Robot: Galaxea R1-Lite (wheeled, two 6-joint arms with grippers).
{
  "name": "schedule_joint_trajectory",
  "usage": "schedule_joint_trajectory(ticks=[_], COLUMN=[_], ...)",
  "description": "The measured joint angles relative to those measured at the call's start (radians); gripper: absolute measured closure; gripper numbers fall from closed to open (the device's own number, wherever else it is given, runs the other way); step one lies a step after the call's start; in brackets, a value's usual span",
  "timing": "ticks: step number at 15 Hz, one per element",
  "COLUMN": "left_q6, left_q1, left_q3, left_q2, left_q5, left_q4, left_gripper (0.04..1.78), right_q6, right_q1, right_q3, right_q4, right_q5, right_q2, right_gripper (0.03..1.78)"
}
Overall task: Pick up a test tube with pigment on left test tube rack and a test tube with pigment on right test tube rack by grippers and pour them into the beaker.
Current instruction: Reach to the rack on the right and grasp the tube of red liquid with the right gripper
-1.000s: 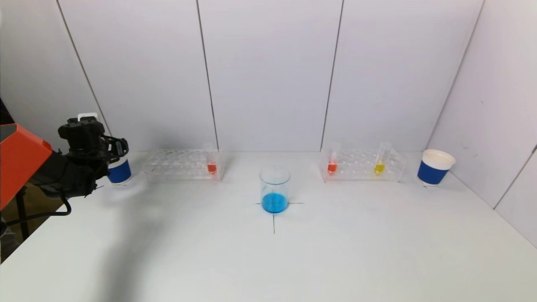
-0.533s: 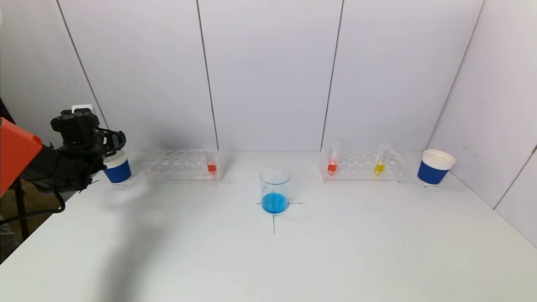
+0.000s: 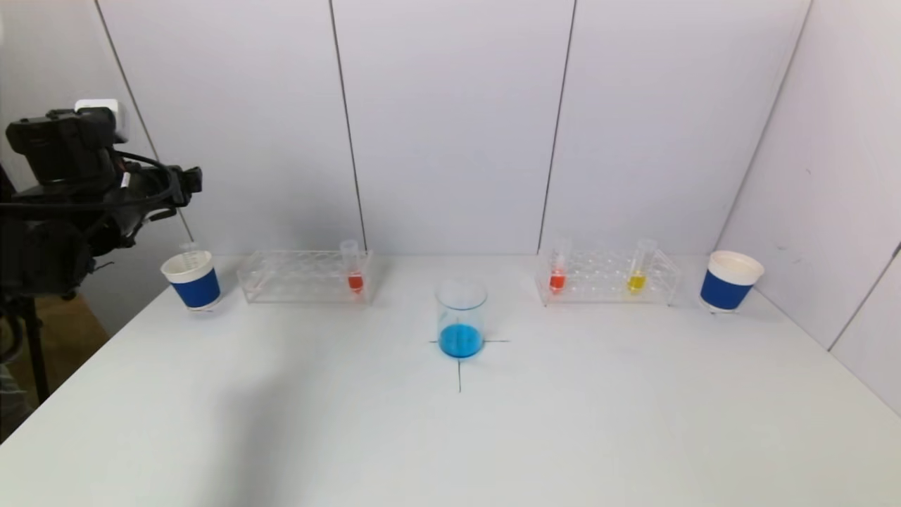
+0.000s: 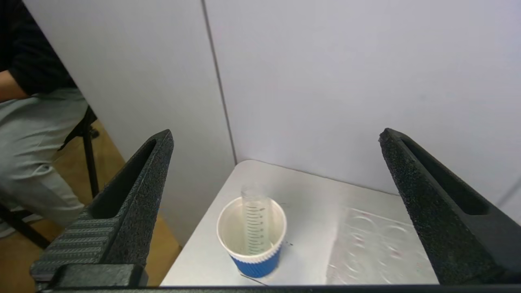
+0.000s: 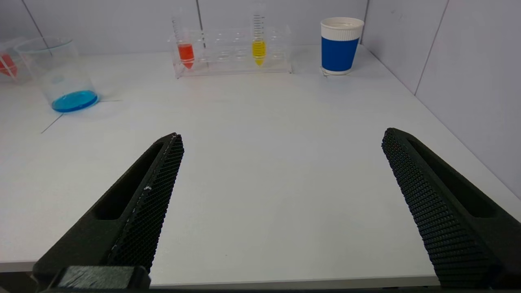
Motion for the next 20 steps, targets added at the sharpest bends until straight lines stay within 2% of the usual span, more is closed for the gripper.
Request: schedule_joint_trajectory(ticks=[3,8,15,20], left_q6=[-0.002,0.001,0.093,0.104], left_q1=[-0.071,-0.177,-0.192,-0.192], left_q3=[0.063,0.193,0.450,0.605], left_q2=[-0.195,-0.499,-0.901,-1.199], left_q5=[-0.043,-0.047,-0.013,0.023], left_q4=[0.125,0.268,0.366,0.542], left_gripper=[0.06,0.06,0.06,0.06], right_q6=[0.000,0.000,0.000,0.000], right_q1=[0.000,0.000,0.000,0.000], right_q3=[0.000,0.000,0.000,0.000], right_q4=[0.000,0.000,0.000,0.000], right_q5=[0.000,0.000,0.000,0.000], right_q2=[0.000,0.000,0.000,0.000], right_gripper=[0.04,0.04,0.04,0.04])
